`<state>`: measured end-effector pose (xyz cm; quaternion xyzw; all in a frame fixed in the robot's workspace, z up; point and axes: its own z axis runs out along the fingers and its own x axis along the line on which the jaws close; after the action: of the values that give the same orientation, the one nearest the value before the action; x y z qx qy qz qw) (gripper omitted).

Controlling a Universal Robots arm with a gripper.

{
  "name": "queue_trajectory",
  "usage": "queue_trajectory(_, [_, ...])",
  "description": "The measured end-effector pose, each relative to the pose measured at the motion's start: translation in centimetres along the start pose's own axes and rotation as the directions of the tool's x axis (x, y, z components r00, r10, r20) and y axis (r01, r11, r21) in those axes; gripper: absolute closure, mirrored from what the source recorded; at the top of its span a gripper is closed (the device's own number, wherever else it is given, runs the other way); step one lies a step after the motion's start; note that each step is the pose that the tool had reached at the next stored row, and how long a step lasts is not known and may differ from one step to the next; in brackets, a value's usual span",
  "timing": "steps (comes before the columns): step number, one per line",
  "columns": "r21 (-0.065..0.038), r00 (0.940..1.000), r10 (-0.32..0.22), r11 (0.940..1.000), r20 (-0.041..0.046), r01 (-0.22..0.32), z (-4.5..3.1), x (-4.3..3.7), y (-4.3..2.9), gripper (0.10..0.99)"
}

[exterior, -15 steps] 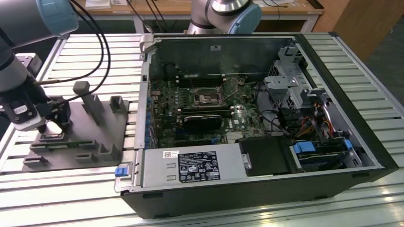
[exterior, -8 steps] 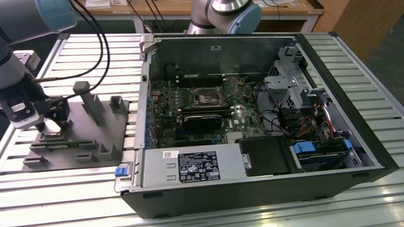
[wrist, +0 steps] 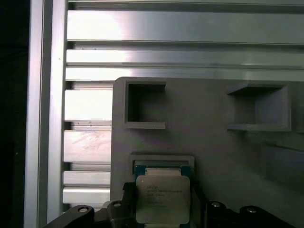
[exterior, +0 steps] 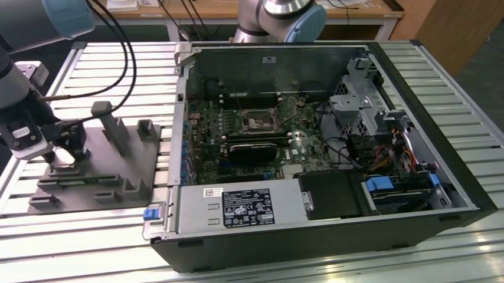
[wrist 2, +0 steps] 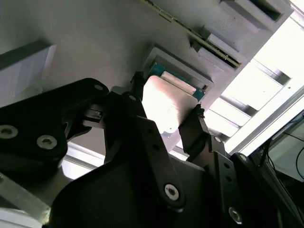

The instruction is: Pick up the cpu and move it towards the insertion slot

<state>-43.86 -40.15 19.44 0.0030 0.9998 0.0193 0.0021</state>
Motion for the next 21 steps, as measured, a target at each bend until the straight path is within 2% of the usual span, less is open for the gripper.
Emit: queue_trajectory(21, [0.000,1.0000,0.000,1.0000,0.0000,0.000,-1.28,0.00,0.05,0.541])
